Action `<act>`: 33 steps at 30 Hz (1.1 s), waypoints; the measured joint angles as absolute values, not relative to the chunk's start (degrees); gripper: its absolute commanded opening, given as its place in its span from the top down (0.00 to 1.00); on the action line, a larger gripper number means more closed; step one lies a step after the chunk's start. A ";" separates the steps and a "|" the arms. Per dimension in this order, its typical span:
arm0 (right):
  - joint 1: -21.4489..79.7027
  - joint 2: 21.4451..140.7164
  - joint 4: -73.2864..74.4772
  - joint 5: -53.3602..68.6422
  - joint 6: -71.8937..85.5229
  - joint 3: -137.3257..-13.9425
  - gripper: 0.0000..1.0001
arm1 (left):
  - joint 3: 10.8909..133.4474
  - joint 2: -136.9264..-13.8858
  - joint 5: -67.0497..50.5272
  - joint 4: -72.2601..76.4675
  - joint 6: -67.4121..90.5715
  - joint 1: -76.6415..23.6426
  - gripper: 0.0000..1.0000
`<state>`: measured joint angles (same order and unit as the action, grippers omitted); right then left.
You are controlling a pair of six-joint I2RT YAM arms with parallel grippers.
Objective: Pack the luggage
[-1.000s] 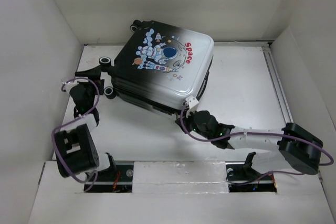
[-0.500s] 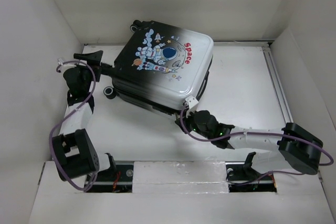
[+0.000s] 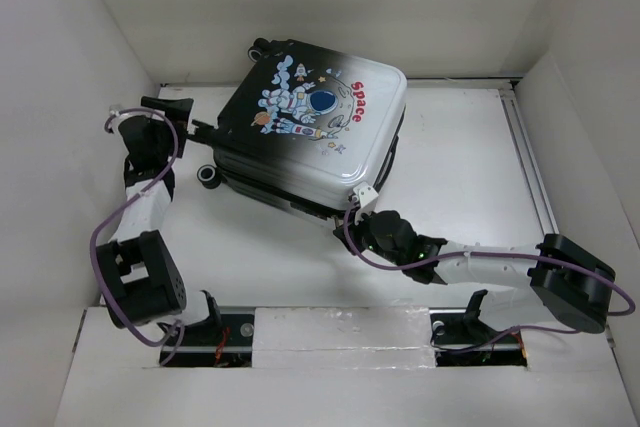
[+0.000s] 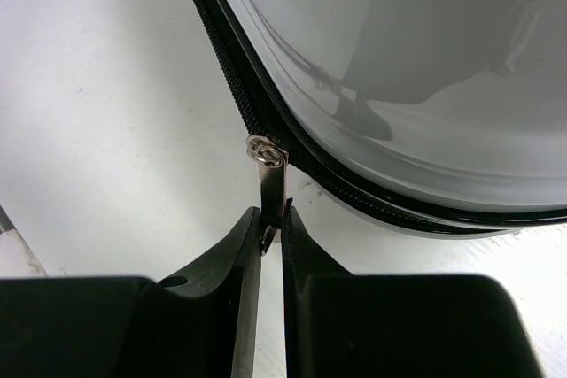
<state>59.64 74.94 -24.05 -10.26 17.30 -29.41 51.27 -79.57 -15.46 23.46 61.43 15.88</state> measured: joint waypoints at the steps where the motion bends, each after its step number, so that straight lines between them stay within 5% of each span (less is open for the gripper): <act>1: 59.64 74.94 -24.05 -10.26 17.30 -29.41 1.00 | 51.24 -79.37 -14.15 22.17 60.86 15.86 0.01; 9: 59.57 74.94 -24.23 -10.07 17.30 -29.30 1.00 | 49.34 -75.50 -8.84 15.14 57.47 15.46 0.01; 20: 59.51 74.94 -24.80 -9.61 17.34 -29.12 1.00 | 51.88 -85.82 -16.10 15.77 56.53 12.67 0.01; 23: 59.51 74.94 -24.84 -9.52 17.34 -29.12 1.00 | 51.88 -85.82 -17.50 18.79 57.47 12.43 0.22; 24: 59.51 74.94 -24.84 -9.54 17.34 -29.12 1.00 | 51.86 -85.82 -18.04 19.88 57.89 12.29 0.38; 25: 59.51 74.94 -24.88 -9.58 17.41 -29.08 1.00 | 51.83 -85.82 -17.93 20.53 58.02 12.12 0.73; 27: 59.22 74.85 -24.95 -9.21 17.47 -29.06 1.00 | 51.35 -85.82 -18.00 21.30 60.27 12.43 0.94; 33: 54.52 70.67 -22.85 -4.25 17.45 -27.73 1.00 | 47.97 -85.47 -18.20 26.28 60.95 11.79 1.00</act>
<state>54.52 70.67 -22.85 -4.25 17.45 -27.73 47.97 -85.47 -18.20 26.28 60.95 11.79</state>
